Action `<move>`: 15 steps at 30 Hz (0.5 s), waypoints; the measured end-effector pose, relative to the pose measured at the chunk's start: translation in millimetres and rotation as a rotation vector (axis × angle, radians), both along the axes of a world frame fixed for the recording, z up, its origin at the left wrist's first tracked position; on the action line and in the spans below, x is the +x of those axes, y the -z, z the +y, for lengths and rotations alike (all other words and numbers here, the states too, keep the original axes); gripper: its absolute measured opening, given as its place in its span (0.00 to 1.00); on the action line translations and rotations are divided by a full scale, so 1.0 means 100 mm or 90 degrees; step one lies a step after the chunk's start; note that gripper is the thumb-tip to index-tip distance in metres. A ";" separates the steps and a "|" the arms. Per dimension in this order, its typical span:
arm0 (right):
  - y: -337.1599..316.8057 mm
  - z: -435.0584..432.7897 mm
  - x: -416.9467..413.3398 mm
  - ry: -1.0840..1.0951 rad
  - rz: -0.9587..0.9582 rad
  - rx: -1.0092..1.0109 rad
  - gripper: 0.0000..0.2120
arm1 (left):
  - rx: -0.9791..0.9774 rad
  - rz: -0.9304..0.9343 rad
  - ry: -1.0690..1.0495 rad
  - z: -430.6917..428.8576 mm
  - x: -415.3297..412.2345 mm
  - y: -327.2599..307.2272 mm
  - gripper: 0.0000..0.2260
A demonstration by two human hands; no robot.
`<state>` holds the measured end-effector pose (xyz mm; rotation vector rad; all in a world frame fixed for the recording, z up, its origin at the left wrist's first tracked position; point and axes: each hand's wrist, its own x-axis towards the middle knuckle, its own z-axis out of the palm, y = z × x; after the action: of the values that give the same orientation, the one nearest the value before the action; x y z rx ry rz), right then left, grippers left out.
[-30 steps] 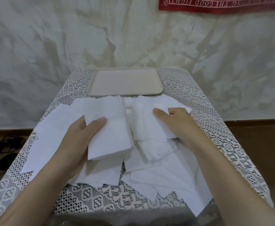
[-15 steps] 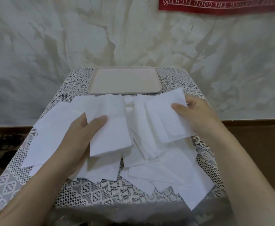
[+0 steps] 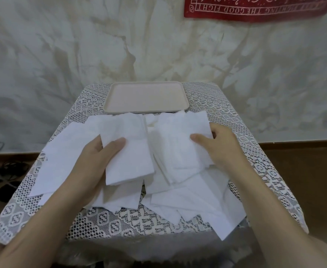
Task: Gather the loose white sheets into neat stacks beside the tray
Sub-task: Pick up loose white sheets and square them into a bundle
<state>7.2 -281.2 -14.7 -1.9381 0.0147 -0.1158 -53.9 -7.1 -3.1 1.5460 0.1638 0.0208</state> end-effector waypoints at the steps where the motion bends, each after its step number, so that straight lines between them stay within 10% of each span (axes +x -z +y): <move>1: -0.02 -0.01 0.01 0.001 -0.001 0.050 0.10 | 0.000 -0.002 -0.001 -0.01 0.01 0.00 0.11; 15: -0.28 0.17 -0.30 -0.139 0.064 0.325 0.07 | 0.012 -0.068 0.000 -0.19 0.03 0.03 0.14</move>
<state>-23.1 -264.6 13.5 -1.4221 -0.0918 0.1220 -51.0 -25.6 -5.9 1.5602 0.0790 0.1043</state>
